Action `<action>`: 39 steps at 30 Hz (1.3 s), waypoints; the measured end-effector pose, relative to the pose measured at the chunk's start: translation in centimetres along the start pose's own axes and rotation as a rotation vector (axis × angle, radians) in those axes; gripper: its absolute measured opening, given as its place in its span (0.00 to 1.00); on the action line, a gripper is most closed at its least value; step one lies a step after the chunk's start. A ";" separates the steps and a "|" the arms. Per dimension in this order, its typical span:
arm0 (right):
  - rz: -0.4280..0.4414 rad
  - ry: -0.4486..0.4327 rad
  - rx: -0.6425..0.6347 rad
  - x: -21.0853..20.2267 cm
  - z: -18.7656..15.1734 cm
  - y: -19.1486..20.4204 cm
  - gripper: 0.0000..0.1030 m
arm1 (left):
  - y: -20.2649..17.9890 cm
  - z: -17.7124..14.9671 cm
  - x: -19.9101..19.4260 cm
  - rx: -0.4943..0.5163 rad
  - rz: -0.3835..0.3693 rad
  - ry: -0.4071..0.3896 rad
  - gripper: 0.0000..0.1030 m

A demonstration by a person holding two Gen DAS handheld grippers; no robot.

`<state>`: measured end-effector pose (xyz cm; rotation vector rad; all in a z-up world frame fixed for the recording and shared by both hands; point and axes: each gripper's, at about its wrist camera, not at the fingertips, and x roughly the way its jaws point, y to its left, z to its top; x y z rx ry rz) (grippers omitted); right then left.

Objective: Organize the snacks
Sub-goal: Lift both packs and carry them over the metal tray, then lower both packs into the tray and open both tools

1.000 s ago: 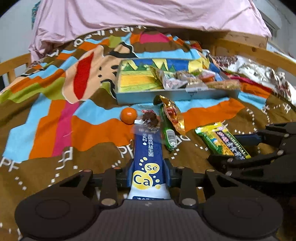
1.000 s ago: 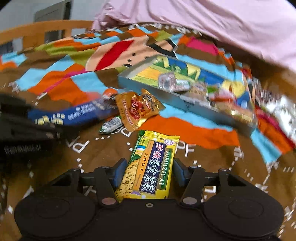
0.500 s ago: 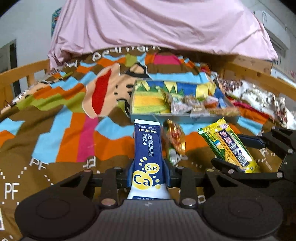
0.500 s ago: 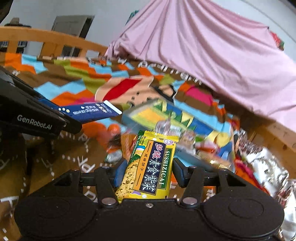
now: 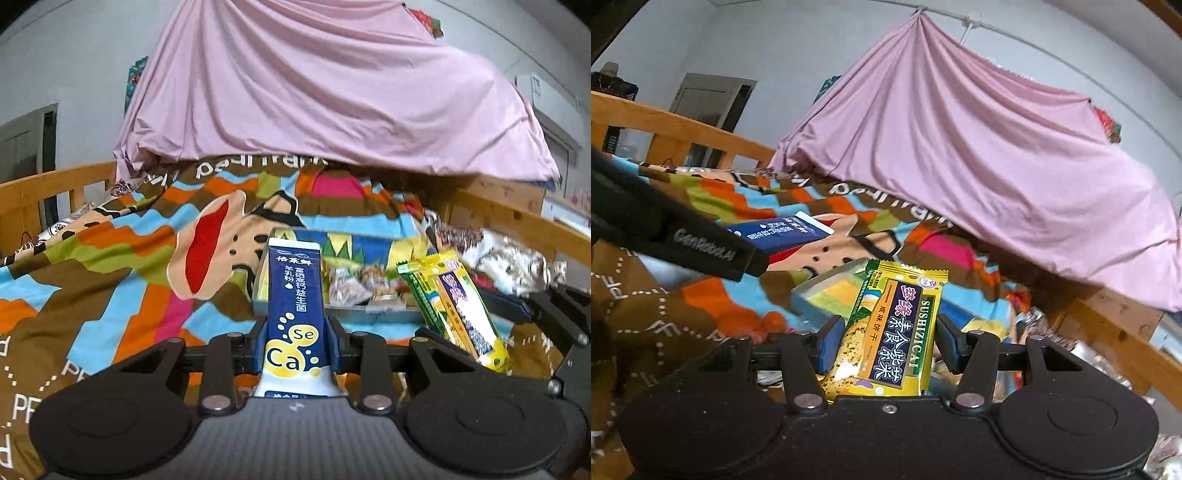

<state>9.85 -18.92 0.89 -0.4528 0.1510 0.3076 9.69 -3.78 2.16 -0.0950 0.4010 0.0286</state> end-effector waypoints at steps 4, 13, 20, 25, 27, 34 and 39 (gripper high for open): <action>-0.045 -0.028 -0.006 0.2 0.3 -1.2 0.54 | -0.8 0.9 0.6 -0.015 -0.001 -0.026 0.34; -0.106 -0.060 0.017 4.1 1.3 -5.7 0.54 | -2.9 3.9 3.7 -0.010 -0.030 -0.032 0.34; -0.141 -0.075 0.055 8.3 0.9 -8.7 0.54 | -5.0 6.2 8.9 -0.027 -0.060 -0.003 0.34; -0.152 -0.065 0.099 12.1 -0.1 -11.4 0.54 | -6.5 7.7 12.6 -0.005 -0.092 0.005 0.34; -0.150 -0.045 0.134 13.9 -0.7 -12.6 0.54 | -6.9 8.1 14.1 0.008 -0.103 0.016 0.34; -0.116 0.044 0.304 19.2 -2.9 -15.5 0.54 | -8.3 8.5 19.7 0.052 -0.130 0.072 0.34; -0.079 0.104 0.340 21.3 -4.1 -15.7 0.54 | -9.3 8.3 23.4 0.054 -0.131 0.117 0.34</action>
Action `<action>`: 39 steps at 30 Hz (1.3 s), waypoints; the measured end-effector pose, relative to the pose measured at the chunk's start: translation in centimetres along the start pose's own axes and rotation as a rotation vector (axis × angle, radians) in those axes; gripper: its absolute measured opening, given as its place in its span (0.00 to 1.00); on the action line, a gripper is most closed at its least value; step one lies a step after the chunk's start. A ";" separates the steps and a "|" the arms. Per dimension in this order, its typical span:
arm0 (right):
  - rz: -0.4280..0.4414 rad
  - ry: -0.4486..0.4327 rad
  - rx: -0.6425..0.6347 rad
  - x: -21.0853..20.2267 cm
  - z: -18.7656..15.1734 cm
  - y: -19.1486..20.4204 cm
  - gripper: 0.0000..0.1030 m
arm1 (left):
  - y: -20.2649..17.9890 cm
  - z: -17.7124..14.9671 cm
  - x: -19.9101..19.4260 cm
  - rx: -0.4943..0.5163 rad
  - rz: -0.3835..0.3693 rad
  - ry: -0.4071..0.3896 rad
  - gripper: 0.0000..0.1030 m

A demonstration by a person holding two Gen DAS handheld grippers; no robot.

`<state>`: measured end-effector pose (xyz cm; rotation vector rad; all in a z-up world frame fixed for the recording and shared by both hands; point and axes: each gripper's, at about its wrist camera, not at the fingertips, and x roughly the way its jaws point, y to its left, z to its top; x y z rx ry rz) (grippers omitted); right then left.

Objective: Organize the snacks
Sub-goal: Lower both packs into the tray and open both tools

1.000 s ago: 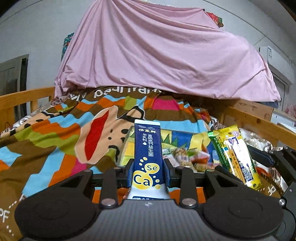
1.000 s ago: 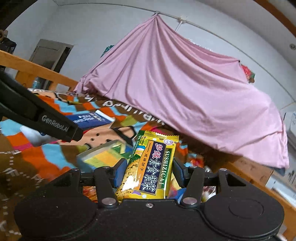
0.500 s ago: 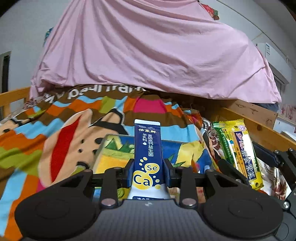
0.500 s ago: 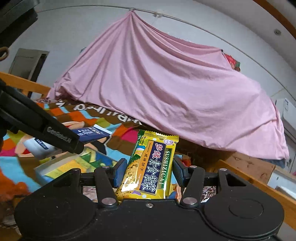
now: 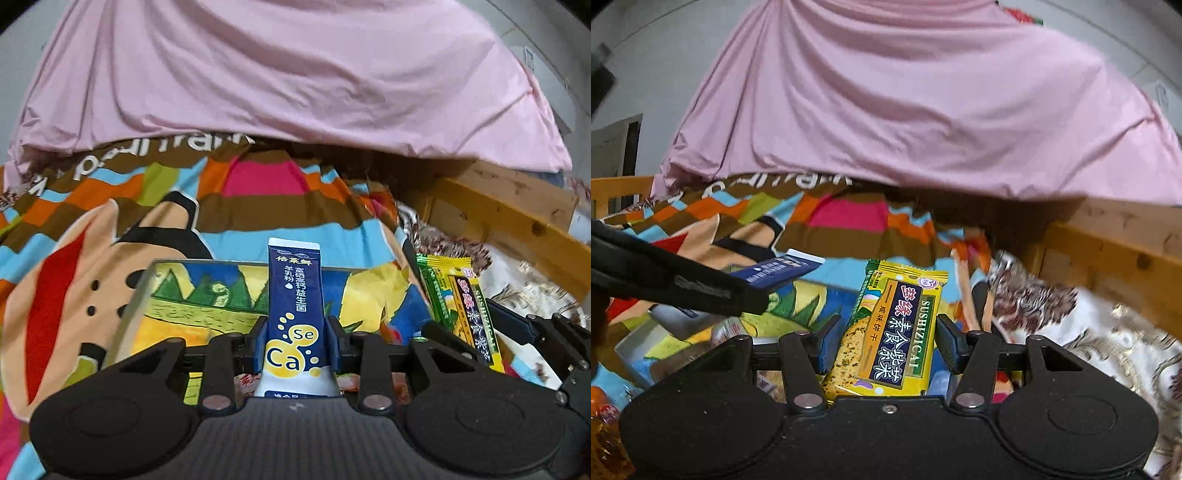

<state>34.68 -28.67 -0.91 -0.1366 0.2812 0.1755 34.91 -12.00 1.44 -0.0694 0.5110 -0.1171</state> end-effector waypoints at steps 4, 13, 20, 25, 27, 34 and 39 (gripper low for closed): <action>0.010 0.047 0.042 1.6 -0.6 -0.6 0.54 | -0.3 -0.4 2.9 0.019 0.016 0.057 0.34; 0.041 0.141 0.101 3.7 -1.9 -1.3 0.54 | -0.6 -1.2 5.3 0.048 0.025 0.122 0.34; 0.044 0.158 0.148 3.9 -2.2 -1.8 0.55 | -1.0 -1.2 6.0 0.060 0.023 0.157 0.34; 0.036 0.171 0.176 4.1 -2.4 -2.3 0.55 | -1.5 -1.3 6.4 0.069 0.023 0.181 0.34; 0.037 0.175 0.184 4.1 -2.4 -2.4 0.55 | -1.5 -1.3 6.5 0.066 0.021 0.183 0.34; 0.034 0.179 0.200 4.1 -2.4 -2.6 0.58 | -1.4 -1.5 6.6 0.040 0.009 0.206 0.38; 0.034 0.169 0.206 3.7 -2.3 -2.8 0.68 | -0.7 -1.5 6.1 -0.019 -0.009 0.190 0.48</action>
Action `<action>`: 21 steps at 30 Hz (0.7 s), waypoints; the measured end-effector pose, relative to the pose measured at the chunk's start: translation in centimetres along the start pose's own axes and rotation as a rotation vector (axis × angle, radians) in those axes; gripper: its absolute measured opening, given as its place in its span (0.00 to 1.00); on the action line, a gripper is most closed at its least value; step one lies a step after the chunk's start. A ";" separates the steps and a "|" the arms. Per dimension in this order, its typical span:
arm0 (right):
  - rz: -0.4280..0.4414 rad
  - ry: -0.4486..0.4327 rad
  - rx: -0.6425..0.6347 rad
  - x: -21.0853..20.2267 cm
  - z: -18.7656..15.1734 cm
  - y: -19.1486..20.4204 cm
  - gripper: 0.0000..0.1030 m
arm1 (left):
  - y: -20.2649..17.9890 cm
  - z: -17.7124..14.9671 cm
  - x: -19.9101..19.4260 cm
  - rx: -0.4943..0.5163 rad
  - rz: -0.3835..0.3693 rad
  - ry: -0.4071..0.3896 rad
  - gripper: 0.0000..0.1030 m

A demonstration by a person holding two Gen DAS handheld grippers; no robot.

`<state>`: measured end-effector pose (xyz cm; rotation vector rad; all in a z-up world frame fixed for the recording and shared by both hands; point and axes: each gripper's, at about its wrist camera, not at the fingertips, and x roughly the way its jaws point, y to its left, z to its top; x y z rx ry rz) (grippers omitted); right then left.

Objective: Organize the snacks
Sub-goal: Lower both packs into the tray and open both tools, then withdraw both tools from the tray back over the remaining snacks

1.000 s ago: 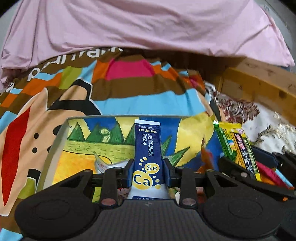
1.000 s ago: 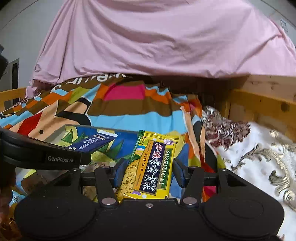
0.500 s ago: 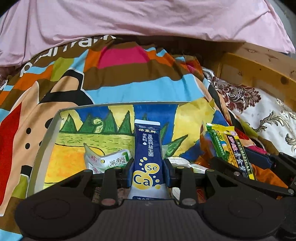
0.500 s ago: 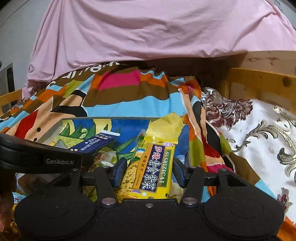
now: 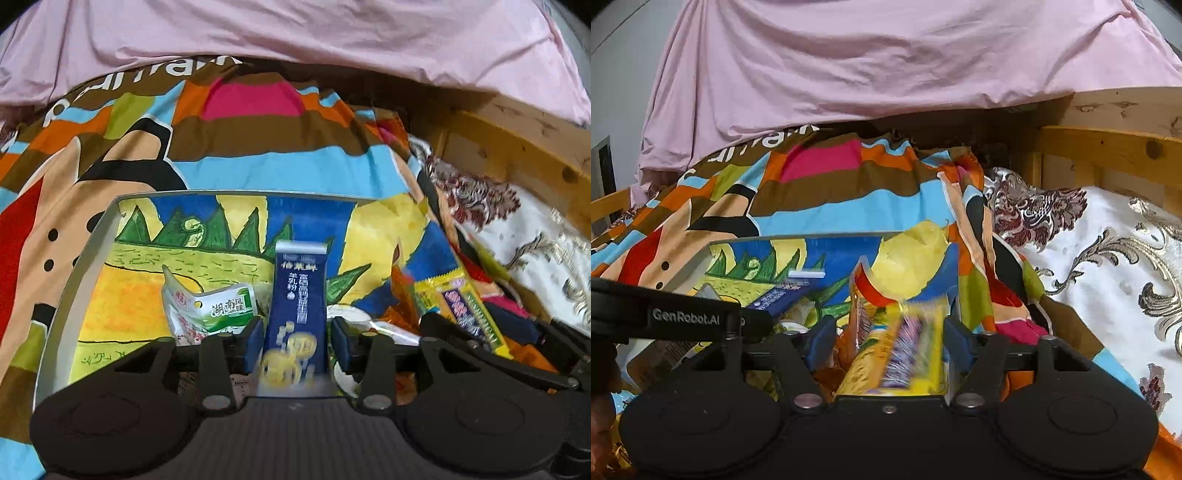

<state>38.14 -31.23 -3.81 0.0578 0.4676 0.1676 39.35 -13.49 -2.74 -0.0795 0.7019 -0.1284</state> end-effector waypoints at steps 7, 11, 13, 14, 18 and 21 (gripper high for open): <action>0.002 -0.080 0.016 -2.8 1.3 0.2 0.86 | 0.9 0.5 -2.2 -0.056 0.009 -0.050 0.71; -0.001 -0.140 0.016 -5.5 2.4 0.5 0.93 | 1.4 0.8 -5.1 -0.084 0.009 -0.134 0.84; -0.003 -0.180 0.015 -7.3 3.0 0.8 0.97 | 1.7 0.9 -6.8 -0.092 0.002 -0.175 0.88; -0.003 -0.194 0.015 -8.1 3.2 0.9 0.99 | 1.8 1.0 -7.6 -0.096 0.001 -0.194 0.90; -0.018 -0.257 -0.001 -11.7 3.8 1.7 0.99 | 2.2 0.9 -11.4 -0.108 0.003 -0.279 0.98; -0.038 -0.306 -0.035 -14.5 3.8 2.6 0.99 | 2.6 0.5 -14.2 -0.105 0.012 -0.330 0.99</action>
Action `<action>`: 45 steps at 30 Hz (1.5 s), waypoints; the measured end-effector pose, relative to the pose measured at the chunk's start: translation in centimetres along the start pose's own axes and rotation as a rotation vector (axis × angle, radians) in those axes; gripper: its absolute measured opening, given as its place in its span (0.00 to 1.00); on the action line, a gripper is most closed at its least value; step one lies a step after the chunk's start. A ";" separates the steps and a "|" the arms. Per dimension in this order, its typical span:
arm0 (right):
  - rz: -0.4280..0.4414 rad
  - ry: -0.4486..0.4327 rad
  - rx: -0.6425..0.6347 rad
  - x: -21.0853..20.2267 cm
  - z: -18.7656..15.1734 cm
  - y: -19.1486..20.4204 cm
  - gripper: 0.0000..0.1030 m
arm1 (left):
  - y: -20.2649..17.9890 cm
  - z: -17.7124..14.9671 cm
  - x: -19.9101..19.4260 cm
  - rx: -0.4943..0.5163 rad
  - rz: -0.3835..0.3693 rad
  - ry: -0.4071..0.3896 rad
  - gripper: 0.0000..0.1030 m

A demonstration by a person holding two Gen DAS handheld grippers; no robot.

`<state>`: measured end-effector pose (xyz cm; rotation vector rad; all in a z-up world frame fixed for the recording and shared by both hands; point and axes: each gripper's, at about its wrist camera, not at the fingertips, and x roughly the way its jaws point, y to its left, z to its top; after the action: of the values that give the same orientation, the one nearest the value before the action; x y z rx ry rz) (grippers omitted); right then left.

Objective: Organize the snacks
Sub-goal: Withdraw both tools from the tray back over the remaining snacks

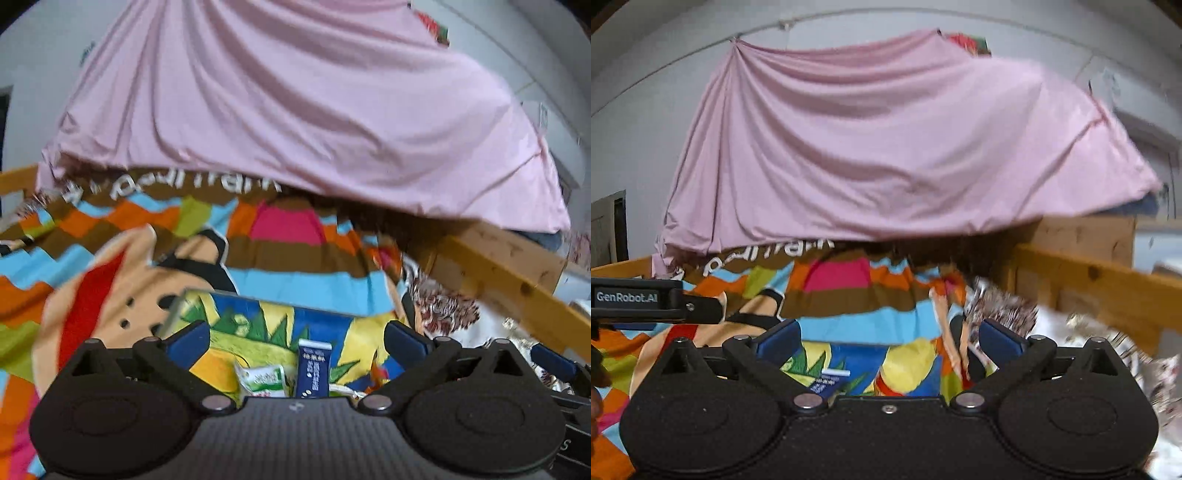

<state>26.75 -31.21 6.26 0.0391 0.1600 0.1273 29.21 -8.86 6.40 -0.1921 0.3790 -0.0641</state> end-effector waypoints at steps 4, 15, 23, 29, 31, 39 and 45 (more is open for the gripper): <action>-0.025 -0.044 -0.025 -3.4 0.4 1.0 0.99 | 1.0 0.2 -3.8 0.011 0.023 -0.052 0.99; -0.001 -0.094 -0.130 -11.4 -1.2 5.3 1.00 | 5.2 -2.2 -12.8 0.053 0.092 -0.115 1.00; 0.048 -0.022 -0.267 -15.2 -4.6 9.5 1.00 | 8.3 -5.3 -16.8 0.045 0.111 -0.114 1.00; 0.076 0.015 -0.287 -17.0 -6.0 11.4 1.00 | 10.4 -7.1 -18.3 0.036 0.133 -0.097 1.00; 0.086 0.031 -0.288 -17.1 -6.3 11.6 1.00 | 10.8 -7.6 -18.6 0.048 0.140 -0.090 1.00; 0.107 0.123 -0.271 -16.7 -7.7 12.1 1.00 | 11.8 -9.5 -17.8 0.087 0.154 -0.020 1.00; 0.113 0.208 -0.222 -15.4 -8.4 11.8 1.00 | 12.4 -10.5 -16.8 0.108 0.156 0.059 1.00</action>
<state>8.85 -21.32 0.94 -0.1870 0.3504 0.2615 9.99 3.07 0.45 -0.0540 0.4475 0.0634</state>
